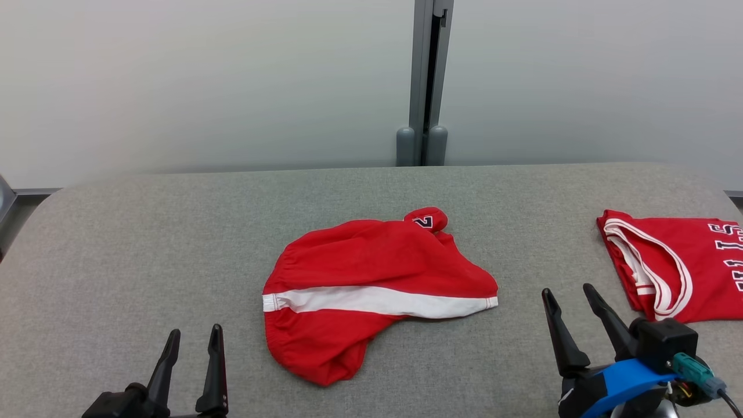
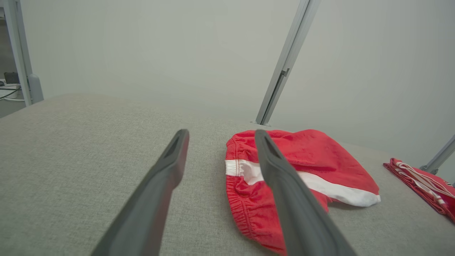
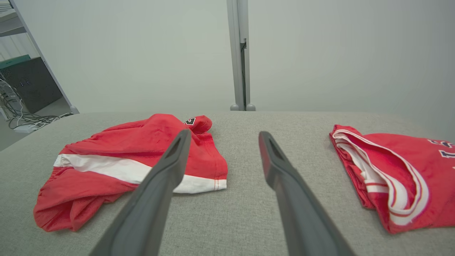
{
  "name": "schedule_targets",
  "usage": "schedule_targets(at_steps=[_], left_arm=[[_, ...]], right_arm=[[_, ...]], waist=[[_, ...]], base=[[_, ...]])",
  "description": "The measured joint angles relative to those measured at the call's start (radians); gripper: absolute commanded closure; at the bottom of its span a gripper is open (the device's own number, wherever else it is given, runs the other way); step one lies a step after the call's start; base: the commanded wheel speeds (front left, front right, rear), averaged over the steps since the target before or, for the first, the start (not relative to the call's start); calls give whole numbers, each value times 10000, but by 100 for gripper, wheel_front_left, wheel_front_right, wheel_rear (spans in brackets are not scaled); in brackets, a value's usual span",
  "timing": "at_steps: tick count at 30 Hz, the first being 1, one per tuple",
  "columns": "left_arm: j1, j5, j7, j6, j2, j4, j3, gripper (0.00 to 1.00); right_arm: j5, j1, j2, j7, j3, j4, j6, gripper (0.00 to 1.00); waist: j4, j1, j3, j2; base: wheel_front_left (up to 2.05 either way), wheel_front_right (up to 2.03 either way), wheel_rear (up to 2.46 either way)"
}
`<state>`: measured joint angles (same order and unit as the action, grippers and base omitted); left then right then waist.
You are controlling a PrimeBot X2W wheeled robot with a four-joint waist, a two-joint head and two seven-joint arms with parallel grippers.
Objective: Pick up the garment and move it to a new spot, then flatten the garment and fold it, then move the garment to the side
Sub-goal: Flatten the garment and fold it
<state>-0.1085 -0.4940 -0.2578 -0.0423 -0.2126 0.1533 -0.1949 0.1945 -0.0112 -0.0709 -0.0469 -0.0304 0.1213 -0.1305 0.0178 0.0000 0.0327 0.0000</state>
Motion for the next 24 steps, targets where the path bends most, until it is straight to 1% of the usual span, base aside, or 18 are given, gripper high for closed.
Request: schedule_targets(at_steps=[7,19,24], left_arm=[[97,-38,10,-12,-48,244,-46,0],[208,29,192,59,-140,182,-184,0],[575,242,669,67,-366,410,-439,0]], right_arm=[[-2,0,31,-13,23,125,0,0],[-92,-6,117,82,-59,174,0,0],[-130,-260,140,616,-209,336,0,0]], waist=[[-78,0,28,0],[-50,1,-119,0],[-16,0,-316,0]], base=[[0,0,0],[0,0,0],[0,0,0]])
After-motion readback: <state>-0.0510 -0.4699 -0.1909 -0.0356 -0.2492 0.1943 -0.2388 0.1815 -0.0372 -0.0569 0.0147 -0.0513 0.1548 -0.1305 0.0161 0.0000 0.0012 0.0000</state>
